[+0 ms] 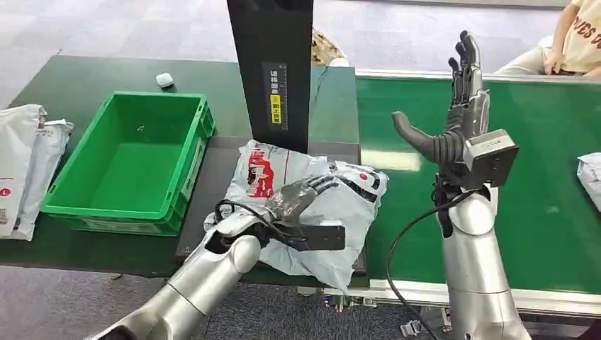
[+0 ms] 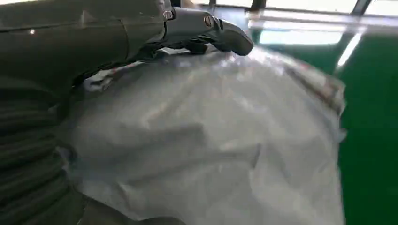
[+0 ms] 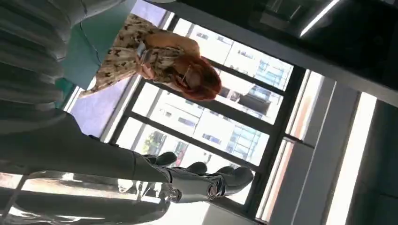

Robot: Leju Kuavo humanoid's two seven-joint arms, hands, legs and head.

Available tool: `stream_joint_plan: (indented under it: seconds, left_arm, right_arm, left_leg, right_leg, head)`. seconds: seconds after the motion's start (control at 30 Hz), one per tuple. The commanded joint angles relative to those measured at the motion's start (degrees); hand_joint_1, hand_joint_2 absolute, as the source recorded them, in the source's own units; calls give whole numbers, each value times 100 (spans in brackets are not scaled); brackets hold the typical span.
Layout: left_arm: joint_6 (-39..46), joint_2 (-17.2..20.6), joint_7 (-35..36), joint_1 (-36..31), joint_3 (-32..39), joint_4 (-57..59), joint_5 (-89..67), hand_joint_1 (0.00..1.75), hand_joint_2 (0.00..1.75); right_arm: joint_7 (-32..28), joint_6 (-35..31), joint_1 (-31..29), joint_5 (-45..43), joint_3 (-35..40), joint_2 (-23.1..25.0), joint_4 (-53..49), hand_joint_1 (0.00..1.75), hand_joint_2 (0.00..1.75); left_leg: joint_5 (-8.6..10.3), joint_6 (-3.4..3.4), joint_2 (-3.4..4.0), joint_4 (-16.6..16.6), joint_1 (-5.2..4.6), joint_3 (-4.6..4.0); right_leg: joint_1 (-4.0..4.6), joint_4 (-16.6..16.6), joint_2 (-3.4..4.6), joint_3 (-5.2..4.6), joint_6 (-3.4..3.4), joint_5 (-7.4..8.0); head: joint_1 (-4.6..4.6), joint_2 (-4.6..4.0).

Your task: Moved the parcel from conveyor to table for the left to box.

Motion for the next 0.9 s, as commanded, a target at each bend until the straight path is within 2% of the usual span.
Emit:
stream_joint_plan:
  seconds: [0.03,0.67,0.7,0.9]
  left_arm:
    - [-561,-233,655,-786,-393,2398,-93,0,175]
    - [-585,-211,830,-755,-299,2328,-73,0,175]
    - [-544,-212,888,-765,-254,2323,-59,175,175]
    - [-353,-236,903,-871,-139,2182,-50,175,175]
  right_arm:
    - [40,-86,-377,97,-313,356,670,0,175]
    - [63,-121,-333,148,-364,333,623,0,175]
    - [62,-120,-298,165,-370,311,602,0,175]
    - [17,-135,-163,223,-437,192,501,0,175]
  left_leg:
    - [-2,-3,14,-9,1,27]
    - [1,-3,21,-17,-1,60]
    - [0,-2,17,-11,-1,57]
    - [2,-3,8,-13,2,61]
  right_leg:
    - [3,-9,10,23,-8,2]
    - [3,-14,16,53,-9,7]
    - [2,-8,14,51,-6,5]
    - [4,-13,4,59,-7,5]
  head:
    - [2,0]
    - [2,0]
    - [0,0]
    - [2,0]
